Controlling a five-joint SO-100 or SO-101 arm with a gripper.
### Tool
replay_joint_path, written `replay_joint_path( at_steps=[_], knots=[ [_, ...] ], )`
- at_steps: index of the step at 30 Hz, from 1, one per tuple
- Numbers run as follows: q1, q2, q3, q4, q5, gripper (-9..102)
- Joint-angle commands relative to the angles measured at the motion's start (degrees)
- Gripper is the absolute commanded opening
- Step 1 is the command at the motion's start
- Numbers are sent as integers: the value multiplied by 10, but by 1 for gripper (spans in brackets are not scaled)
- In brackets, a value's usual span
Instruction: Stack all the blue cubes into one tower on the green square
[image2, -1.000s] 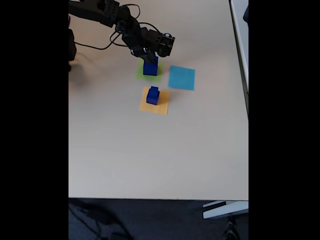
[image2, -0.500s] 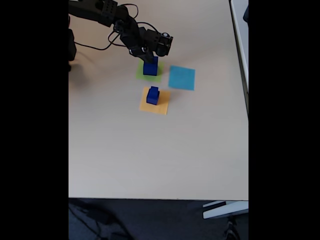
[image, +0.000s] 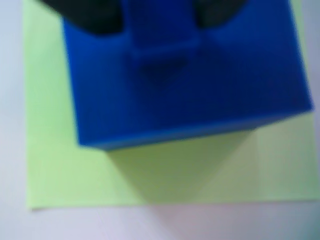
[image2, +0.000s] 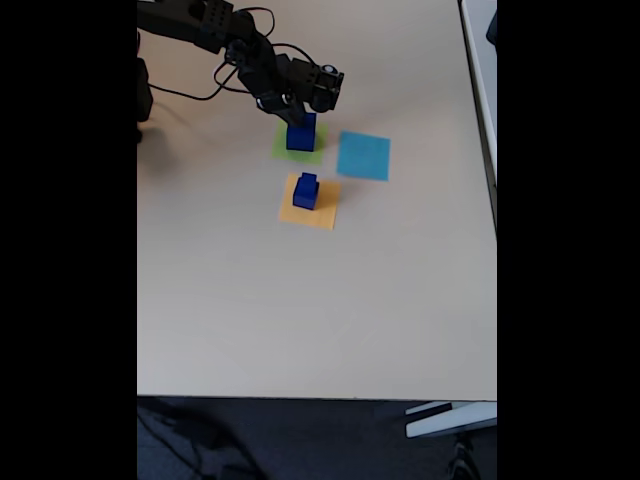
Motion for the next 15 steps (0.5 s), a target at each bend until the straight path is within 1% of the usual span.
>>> replay_joint_path(
  at_steps=[1, 11, 15],
  knots=[
    [-2, 39, -4, -5, -2, 11],
    [1, 38, -12, -8, -12, 24],
    [3, 35, -51, 11, -27, 24]
  ],
)
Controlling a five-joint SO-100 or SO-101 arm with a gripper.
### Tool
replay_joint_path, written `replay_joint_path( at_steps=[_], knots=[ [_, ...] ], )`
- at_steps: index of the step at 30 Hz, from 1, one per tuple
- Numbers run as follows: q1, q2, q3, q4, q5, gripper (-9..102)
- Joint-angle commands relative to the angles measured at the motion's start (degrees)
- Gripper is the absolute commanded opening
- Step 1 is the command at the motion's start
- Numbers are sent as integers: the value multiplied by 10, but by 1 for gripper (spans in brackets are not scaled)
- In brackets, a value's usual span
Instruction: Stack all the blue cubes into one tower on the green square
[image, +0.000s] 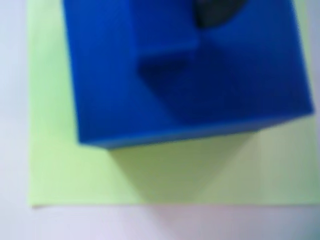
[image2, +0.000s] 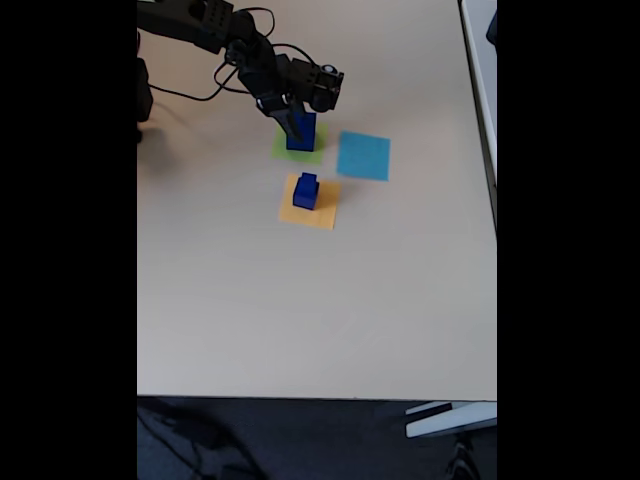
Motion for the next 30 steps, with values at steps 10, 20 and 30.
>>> replay_joint_path(
  at_steps=[10, 20, 30],
  knots=[
    [14, 3, -226, 34, -39, 28],
    [77, -68, -246, 35, -100, 29],
    [125, -99, -234, 18, -163, 27]
  ],
)
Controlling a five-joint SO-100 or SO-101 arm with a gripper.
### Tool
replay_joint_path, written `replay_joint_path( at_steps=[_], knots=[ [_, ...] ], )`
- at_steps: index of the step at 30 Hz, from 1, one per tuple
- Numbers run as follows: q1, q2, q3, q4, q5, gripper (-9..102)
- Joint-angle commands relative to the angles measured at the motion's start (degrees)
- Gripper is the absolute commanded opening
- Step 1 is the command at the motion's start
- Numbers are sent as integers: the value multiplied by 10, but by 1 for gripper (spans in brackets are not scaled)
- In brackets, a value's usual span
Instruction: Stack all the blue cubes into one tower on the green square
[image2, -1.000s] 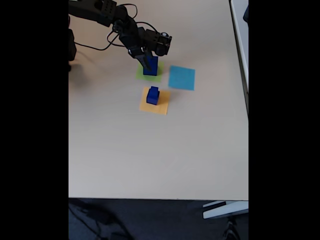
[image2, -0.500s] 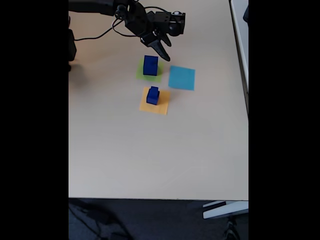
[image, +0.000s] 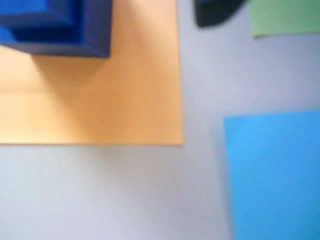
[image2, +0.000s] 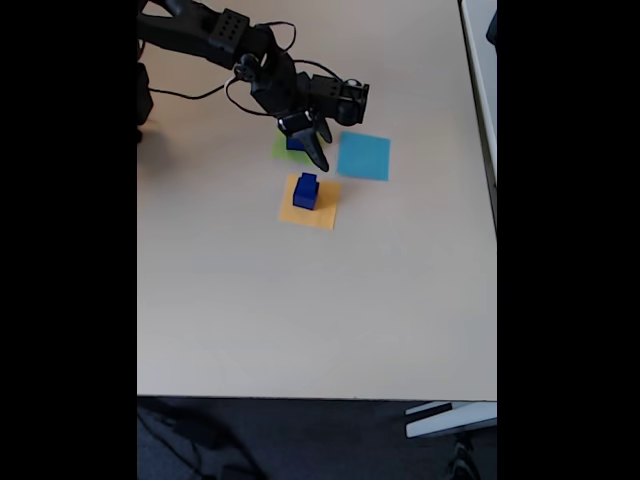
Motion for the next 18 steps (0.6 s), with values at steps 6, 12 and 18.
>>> replay_joint_path(
  at_steps=[6, 12, 18],
  knots=[
    [23, 11, 21, -66, -22, 27],
    [27, 20, 50, -78, -25, 27],
    [37, 24, 83, -94, -26, 26]
  ],
)
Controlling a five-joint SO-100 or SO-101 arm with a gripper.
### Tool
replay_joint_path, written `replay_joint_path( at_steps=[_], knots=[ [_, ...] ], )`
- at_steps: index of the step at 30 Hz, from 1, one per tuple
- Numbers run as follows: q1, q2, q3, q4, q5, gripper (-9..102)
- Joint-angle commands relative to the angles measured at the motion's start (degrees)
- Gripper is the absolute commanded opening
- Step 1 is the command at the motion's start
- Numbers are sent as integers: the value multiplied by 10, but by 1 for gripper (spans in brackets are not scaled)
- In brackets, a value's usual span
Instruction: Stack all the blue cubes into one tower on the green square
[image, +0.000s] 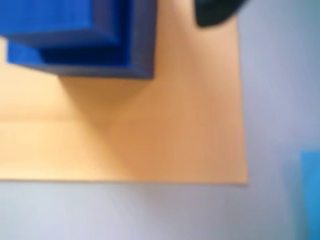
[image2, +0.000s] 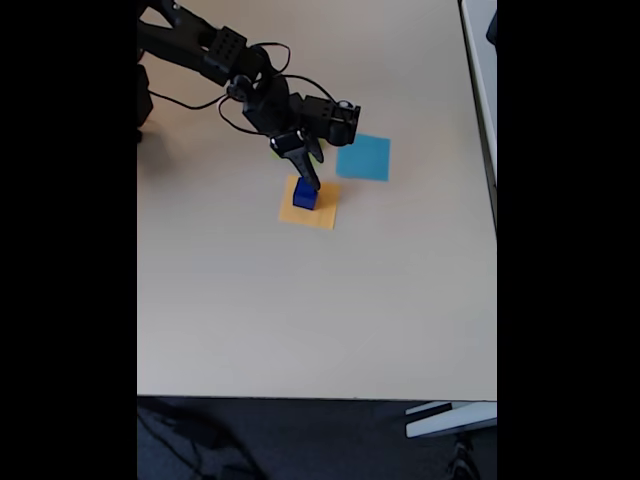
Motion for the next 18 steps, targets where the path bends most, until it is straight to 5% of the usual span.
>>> replay_joint_path(
  at_steps=[1, 18],
  knots=[
    [10, 24, -1, -13, -9, 26],
    [12, 35, 33, -30, -21, 22]
  ],
)
